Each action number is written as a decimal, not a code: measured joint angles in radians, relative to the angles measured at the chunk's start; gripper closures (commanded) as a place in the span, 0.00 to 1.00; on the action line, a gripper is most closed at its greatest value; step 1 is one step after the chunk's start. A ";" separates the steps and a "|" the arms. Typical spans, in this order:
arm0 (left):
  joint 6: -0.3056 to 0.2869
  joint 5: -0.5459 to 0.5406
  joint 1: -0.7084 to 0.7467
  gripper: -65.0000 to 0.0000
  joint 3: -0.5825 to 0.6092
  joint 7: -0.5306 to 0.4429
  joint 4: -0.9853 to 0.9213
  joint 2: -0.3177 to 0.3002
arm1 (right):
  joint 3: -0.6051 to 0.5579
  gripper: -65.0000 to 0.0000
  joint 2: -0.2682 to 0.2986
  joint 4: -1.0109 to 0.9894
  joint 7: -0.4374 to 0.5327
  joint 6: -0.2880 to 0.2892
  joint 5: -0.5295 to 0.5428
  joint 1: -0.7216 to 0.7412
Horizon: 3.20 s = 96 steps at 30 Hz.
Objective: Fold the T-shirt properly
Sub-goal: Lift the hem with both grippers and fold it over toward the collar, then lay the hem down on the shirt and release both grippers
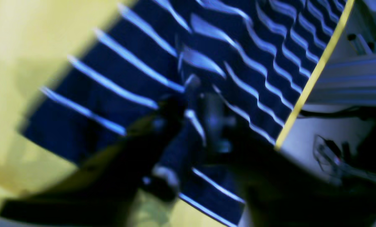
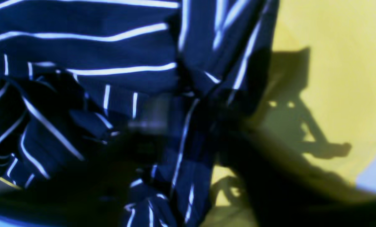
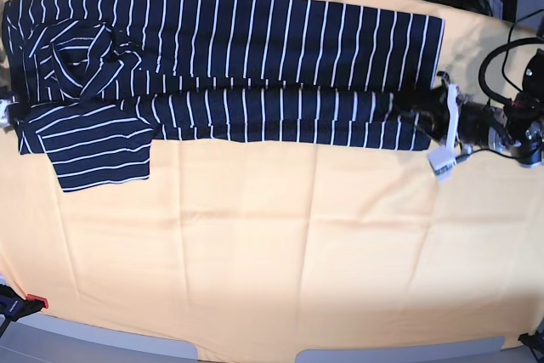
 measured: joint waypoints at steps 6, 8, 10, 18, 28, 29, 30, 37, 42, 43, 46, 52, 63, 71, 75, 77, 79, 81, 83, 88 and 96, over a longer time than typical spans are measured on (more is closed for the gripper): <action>0.000 0.028 0.037 0.49 0.000 -0.003 -0.001 0.000 | 0.000 0.37 0.069 0.000 0.002 0.000 0.168 0.006; 0.000 0.071 0.037 0.49 0.000 -0.020 -0.001 0.000 | 0.000 0.37 0.077 0.000 0.040 0.002 0.248 0.008; 0.000 0.110 0.040 0.49 0.000 -0.060 -0.001 0.000 | 0.000 0.37 0.061 0.000 0.118 0.003 0.275 0.013; 0.000 0.215 0.040 0.49 0.000 -0.130 -0.001 0.000 | -0.001 0.37 -0.187 -0.001 0.330 0.002 -0.150 0.096; 0.000 0.232 0.070 0.49 0.000 -0.132 -0.001 0.000 | 0.000 0.37 -0.357 -0.031 0.512 -0.214 -0.504 0.131; 0.000 0.232 0.071 0.49 0.000 -0.130 -0.001 0.001 | 0.000 0.37 -0.363 -0.048 0.530 -0.223 -0.501 0.137; 0.000 0.230 0.070 0.49 0.000 -0.132 -0.001 0.000 | 0.001 0.37 -0.367 -0.066 0.539 -0.227 -0.500 0.146; 0.000 0.232 0.070 0.49 0.000 -0.132 -0.001 0.000 | 0.006 0.37 -0.374 -0.190 0.568 -0.232 -0.532 0.219; 0.000 0.232 0.070 0.49 0.000 -0.133 -0.001 0.015 | 0.008 0.41 -0.373 -0.208 0.496 -0.048 -0.325 0.225; 0.000 0.232 0.070 0.49 0.000 -0.133 -0.001 0.019 | 0.008 0.46 -0.375 -0.209 0.487 -0.009 -0.295 0.225; 0.000 0.232 0.070 0.49 0.000 -0.137 -0.001 0.025 | 0.006 0.77 -0.375 -0.209 0.455 -0.005 -0.256 0.228; 0.000 0.233 0.070 0.49 0.000 -0.140 -0.001 0.025 | 0.006 1.00 -0.363 -0.207 0.255 -0.003 -0.063 0.271; 0.000 0.258 0.070 0.49 0.000 -0.148 -0.002 0.023 | 0.089 1.00 -0.284 0.160 -0.152 0.003 0.381 0.073; -0.001 0.259 0.070 0.49 0.000 -0.149 -0.001 0.023 | 0.316 1.00 -0.278 0.529 -0.148 0.006 0.398 -0.233; 0.000 0.258 0.070 0.49 0.000 -0.151 -0.001 0.025 | 0.356 1.00 -0.274 0.615 -0.153 0.006 0.390 -0.362; -0.001 0.265 0.070 0.49 0.000 -0.151 -0.001 0.025 | 0.357 1.00 -0.275 0.640 -0.152 0.005 0.393 -0.419; 0.000 0.270 0.070 0.49 0.000 -0.151 -0.001 0.024 | 0.354 1.00 -0.275 0.648 -0.153 0.002 0.399 -0.461; 0.000 0.269 0.070 0.49 0.000 -0.151 -0.001 0.024 | 0.355 1.00 -0.275 0.649 -0.153 0.003 0.396 -0.480; 0.000 0.269 0.070 0.49 0.000 -0.151 -0.001 0.025 | 0.354 1.00 -0.264 0.649 -0.152 0.003 0.397 -0.492; 0.000 0.269 0.070 0.49 0.000 -0.151 -0.001 0.024 | 0.355 1.00 -0.214 0.649 -0.152 0.003 0.401 -0.520; 0.000 0.272 0.066 0.49 0.000 -0.151 -0.001 0.003 | 0.355 1.00 -0.150 0.649 -0.149 0.003 0.401 -0.518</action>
